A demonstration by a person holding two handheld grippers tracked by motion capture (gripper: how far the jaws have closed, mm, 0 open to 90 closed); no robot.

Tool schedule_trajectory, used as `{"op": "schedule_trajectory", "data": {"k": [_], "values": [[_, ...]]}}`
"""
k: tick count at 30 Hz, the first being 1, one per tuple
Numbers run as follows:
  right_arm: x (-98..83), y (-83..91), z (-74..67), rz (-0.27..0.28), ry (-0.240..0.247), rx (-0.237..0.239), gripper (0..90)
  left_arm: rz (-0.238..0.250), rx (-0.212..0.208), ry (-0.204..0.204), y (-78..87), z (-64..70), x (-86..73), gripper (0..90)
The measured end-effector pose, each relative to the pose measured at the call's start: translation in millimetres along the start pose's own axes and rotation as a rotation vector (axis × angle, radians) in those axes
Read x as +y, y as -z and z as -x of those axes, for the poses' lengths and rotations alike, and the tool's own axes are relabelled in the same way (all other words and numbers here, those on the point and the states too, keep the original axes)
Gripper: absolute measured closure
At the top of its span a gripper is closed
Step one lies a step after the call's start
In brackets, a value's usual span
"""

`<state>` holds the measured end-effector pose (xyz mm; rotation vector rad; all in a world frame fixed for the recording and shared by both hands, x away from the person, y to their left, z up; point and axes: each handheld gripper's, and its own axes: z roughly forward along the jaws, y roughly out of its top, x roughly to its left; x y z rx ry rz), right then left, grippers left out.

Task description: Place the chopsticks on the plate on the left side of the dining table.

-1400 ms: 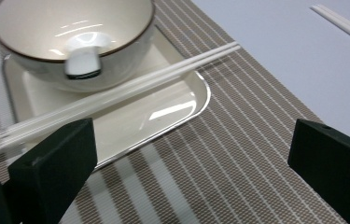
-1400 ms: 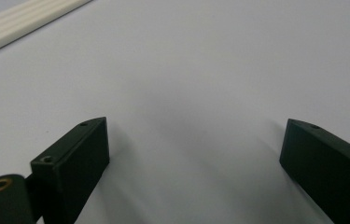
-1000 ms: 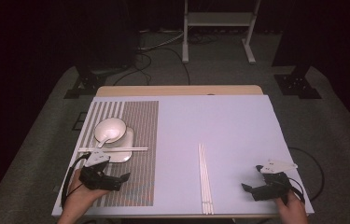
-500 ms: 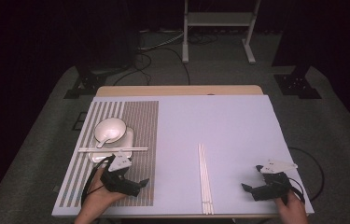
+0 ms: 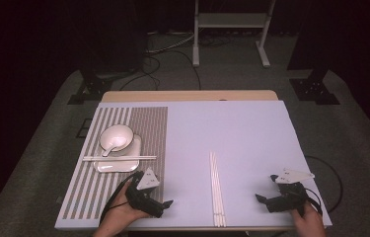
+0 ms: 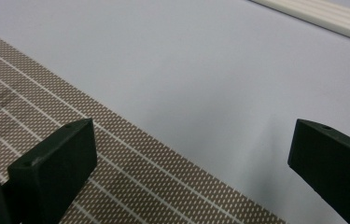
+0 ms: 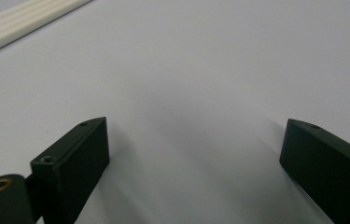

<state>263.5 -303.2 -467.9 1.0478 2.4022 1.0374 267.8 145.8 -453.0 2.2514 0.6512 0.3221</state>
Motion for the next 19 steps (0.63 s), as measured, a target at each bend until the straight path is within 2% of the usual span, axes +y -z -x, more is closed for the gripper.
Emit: {"op": "schedule_trajectory", "data": {"k": [6,19], "values": [[0.0,0.0,0.0,0.0,0.0,0.0,6.8,-0.038,-0.018,-0.03,-9.8,4.1,-4.4,0.2],[0.0,0.0,0.0,0.0,0.0,0.0,6.8,-0.029,-0.024,-0.012,-10.4,3.3,-5.1,0.0]]}}
